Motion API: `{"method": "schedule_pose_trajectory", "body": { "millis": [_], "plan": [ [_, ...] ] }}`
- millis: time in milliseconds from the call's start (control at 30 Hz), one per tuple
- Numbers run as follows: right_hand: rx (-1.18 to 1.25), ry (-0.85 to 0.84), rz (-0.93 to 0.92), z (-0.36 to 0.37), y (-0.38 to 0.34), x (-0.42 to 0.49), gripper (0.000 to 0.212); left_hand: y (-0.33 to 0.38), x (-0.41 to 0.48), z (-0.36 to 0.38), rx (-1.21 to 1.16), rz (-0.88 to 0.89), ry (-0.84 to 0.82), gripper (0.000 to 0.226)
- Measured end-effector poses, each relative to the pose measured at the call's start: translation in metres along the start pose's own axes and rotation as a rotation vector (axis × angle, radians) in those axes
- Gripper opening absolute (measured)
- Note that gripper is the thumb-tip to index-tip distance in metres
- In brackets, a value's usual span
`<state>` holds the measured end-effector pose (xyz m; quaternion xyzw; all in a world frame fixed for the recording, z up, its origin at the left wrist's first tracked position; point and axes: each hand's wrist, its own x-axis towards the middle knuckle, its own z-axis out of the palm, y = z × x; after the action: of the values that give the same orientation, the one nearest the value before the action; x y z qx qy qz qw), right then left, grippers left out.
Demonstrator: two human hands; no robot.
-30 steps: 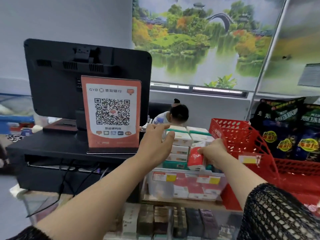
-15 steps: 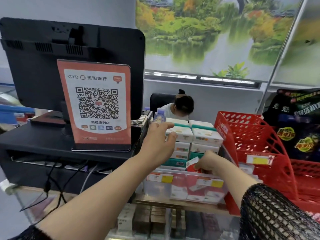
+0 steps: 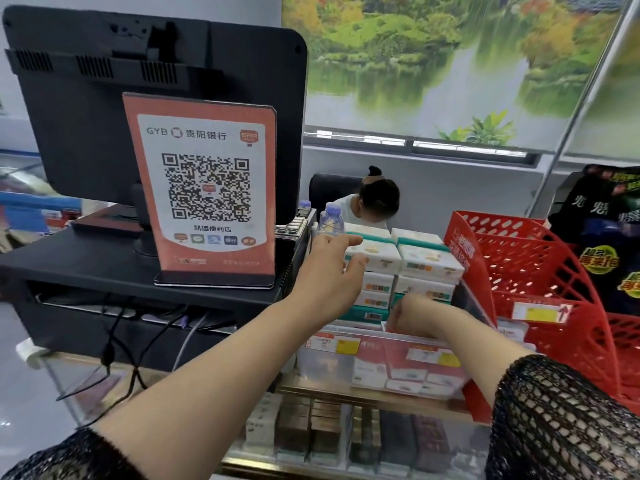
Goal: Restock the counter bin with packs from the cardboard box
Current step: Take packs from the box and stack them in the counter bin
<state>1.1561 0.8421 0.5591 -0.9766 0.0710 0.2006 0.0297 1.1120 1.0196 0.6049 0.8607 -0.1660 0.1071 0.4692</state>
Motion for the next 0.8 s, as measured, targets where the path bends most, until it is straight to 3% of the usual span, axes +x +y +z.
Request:
{"method": "schedule_pose_trajectory", "body": {
  "millis": [100,200,500,600,800],
  "plan": [
    [0.007,-0.127,-0.081,0.003,0.001,0.003,0.037,-0.003,0.004,0.0,0.026,-0.01,-0.001,0.038],
    [-0.093,-0.164,-0.045,0.007,0.001,0.009,0.049,-0.007,0.007,0.0,0.028,-0.021,-0.005,0.038],
    [0.062,-0.112,-0.06,0.0,0.001,-0.003,0.043,-0.008,0.002,0.004,0.039,-0.002,0.01,0.038],
    [0.257,0.037,-0.094,-0.01,-0.001,-0.019,0.032,-0.006,-0.001,0.004,0.01,-0.002,-0.004,0.038],
    [0.92,0.34,-0.106,-0.017,-0.015,-0.069,0.021,-0.009,-0.018,-0.002,-0.004,0.041,-0.005,0.035]
  ]
}}
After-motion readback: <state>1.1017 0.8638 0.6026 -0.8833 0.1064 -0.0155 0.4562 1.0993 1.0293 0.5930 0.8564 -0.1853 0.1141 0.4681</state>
